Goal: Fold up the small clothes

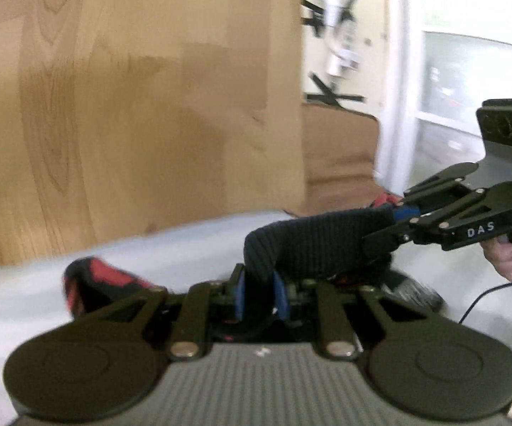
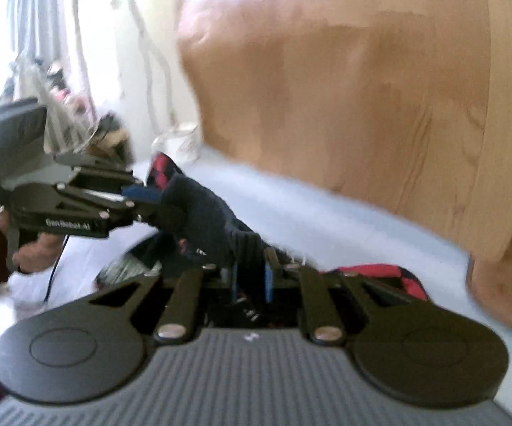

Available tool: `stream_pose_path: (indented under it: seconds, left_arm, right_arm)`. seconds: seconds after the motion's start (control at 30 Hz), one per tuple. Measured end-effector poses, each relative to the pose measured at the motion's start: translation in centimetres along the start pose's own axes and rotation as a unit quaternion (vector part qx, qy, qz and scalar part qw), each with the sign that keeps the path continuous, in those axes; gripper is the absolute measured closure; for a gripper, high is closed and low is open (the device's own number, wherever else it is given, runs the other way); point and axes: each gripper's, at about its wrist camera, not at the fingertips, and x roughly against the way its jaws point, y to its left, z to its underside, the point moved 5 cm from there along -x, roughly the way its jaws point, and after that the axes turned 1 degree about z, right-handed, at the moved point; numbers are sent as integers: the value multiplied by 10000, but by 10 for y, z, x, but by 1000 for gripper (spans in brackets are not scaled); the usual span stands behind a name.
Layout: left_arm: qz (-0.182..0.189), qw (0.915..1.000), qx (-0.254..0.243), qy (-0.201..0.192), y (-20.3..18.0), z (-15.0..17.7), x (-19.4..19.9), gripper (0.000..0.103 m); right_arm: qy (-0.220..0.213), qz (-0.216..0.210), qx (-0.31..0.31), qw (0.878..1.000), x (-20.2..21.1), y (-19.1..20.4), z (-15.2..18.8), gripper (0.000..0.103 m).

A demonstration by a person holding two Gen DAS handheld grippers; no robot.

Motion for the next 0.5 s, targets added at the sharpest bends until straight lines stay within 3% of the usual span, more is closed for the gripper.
stream_pose_path:
  seconds: [0.13, 0.33, 0.4, 0.43, 0.5]
  left_arm:
    - [148, 9991, 266, 290, -23, 53, 21, 87]
    - [4, 9958, 556, 733, -25, 89, -1, 84]
    - [86, 9963, 529, 673, -21, 80, 5, 82]
    - [135, 9977, 408, 533, -23, 74, 15, 76]
    - [322, 9989, 244, 254, -27, 65, 39, 65]
  right_arm:
    - [228, 60, -136, 9996, 10, 34, 58, 87]
    - [243, 432, -1084, 9929, 1, 23, 108, 87]
    - [189, 283, -1349, 9903, 8, 18, 106, 80]
    - [186, 149, -1341, 9907, 15, 19, 104, 78]
    - [79, -96, -1168, 9931, 31, 27, 95, 61]
